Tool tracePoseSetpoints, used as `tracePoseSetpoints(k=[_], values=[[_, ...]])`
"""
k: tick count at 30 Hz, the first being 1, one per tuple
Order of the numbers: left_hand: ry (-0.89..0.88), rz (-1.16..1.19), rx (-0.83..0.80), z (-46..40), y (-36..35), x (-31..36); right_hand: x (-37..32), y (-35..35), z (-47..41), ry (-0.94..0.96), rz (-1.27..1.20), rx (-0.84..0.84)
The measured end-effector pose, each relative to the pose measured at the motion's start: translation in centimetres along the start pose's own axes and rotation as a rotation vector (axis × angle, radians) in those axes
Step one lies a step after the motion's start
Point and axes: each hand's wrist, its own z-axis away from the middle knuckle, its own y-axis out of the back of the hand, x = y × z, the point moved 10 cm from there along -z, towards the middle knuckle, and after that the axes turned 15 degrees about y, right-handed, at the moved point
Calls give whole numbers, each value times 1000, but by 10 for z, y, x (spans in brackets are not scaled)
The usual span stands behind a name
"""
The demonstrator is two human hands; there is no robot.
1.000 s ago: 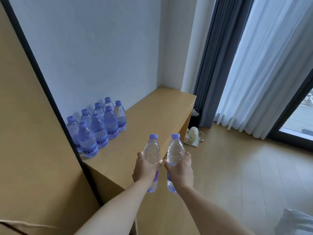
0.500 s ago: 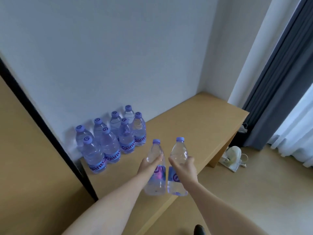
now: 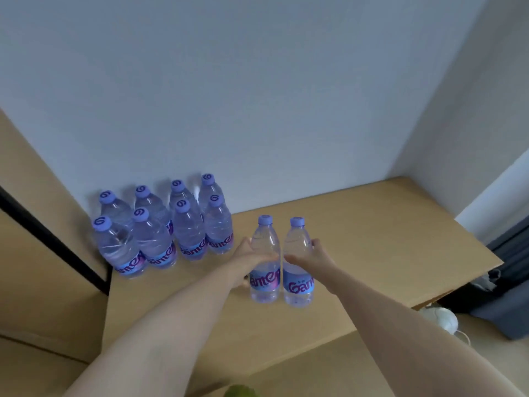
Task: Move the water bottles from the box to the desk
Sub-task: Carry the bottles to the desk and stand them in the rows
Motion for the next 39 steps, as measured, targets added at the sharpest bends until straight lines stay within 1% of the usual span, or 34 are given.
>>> tracePoseSetpoints(k=[3, 8, 11, 14, 16, 18, 22, 25, 26, 29, 35, 39], values=[[1, -84, 86, -10, 0, 21, -14, 6, -29, 43, 54, -59], [-92, -38, 230, -33, 10, 52, -34, 7, -72, 155, 121, -135], [-147, 41, 273, -42, 16, 68, -38, 6, -94, 199, 163, -106], [-147, 9, 359, -48, 18, 84, -42, 4, -115, 202, 125, -94], [-198, 5, 409, -53, 20, 94, -47, -2, -127, 197, 42, -114], [-177, 10, 463, -60, 25, 94, -51, -8, -138, 193, -18, -131], [-161, 101, 515, -70, 34, 102, -53, -14, -158, 226, -10, -110], [-70, 396, 521, -76, 44, 89, -56, -20, -174, 226, 8, -106], [-44, 459, 525, -79, 47, 84, -59, -22, -179, 230, 16, -109], [-35, 492, 538, -87, 49, 84, -62, -27, -191, 242, 28, -105], [-32, 543, 689, -85, 58, 83, -69, -39, -208, 260, 22, -188], [2, 619, 754, -84, 63, 77, -74, -48, -216, 280, 12, -192]])
